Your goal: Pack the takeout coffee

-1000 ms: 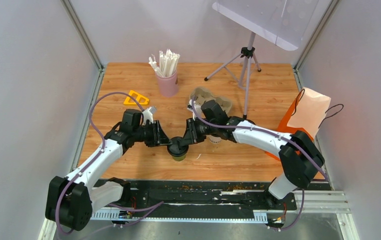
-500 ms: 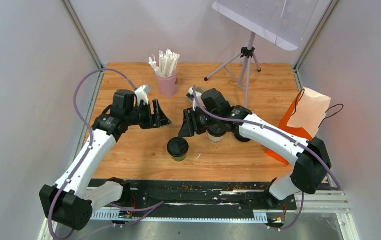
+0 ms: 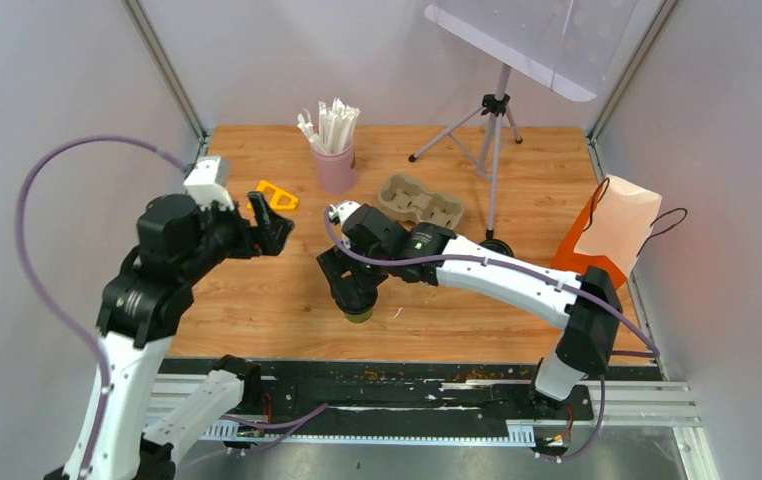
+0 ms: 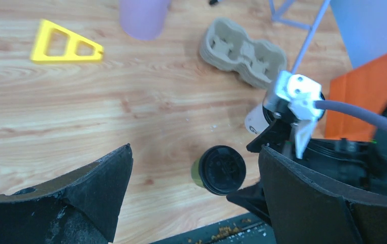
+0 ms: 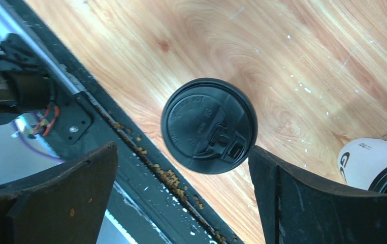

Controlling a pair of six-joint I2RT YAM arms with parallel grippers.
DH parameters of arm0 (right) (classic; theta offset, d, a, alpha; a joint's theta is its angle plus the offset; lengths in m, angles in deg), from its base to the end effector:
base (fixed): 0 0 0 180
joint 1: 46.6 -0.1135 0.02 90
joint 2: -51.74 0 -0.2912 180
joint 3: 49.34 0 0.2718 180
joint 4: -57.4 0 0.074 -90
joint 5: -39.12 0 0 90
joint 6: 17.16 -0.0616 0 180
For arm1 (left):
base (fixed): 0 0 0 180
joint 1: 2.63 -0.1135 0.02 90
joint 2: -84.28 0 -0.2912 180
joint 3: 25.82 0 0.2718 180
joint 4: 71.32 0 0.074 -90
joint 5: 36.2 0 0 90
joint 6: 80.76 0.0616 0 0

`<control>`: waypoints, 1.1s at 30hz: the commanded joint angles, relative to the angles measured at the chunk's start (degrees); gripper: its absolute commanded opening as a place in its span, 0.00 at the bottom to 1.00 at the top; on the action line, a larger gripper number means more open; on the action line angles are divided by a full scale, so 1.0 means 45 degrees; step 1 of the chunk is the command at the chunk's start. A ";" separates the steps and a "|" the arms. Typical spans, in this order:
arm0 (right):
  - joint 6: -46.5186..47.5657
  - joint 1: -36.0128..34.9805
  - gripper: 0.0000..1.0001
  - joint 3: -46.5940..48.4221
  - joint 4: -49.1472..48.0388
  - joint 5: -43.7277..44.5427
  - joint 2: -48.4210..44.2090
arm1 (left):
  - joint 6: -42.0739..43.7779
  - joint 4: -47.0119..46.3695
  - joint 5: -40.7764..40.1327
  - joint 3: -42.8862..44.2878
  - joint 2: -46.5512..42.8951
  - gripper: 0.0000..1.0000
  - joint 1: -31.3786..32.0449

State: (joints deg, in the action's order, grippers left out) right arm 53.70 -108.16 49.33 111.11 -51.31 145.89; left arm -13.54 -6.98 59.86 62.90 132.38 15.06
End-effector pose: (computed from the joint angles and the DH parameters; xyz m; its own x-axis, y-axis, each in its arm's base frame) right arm 0.1904 0.3525 0.3227 -0.6296 -0.4740 -0.6156 -0.7147 0.6640 0.2197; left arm 0.1463 -0.0535 0.4528 -0.5060 -0.2428 -0.8277 0.2151 0.8937 -0.3936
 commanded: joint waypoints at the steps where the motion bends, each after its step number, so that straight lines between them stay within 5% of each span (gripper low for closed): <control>1: 0.0477 -0.0237 1.00 0.0983 0.0697 0.1554 0.0875 | 0.0299 0.0596 -0.2282 0.0443 -0.1322 1.00 -0.0006; 10: 0.0990 -0.0625 1.00 0.1551 0.1212 0.2222 0.2026 | 0.0297 0.0390 -0.3332 0.0112 -0.2822 1.00 -0.0006; 33: 0.0805 -0.1071 0.73 0.0681 0.1159 0.2665 0.2907 | 0.0558 0.0356 -0.3747 -0.0846 -0.3617 1.00 -0.0007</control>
State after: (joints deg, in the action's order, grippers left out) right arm 57.55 -112.36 53.67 115.54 -40.27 156.66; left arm -12.19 -4.33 44.19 59.29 116.51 15.06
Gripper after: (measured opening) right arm 0.765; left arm 0.998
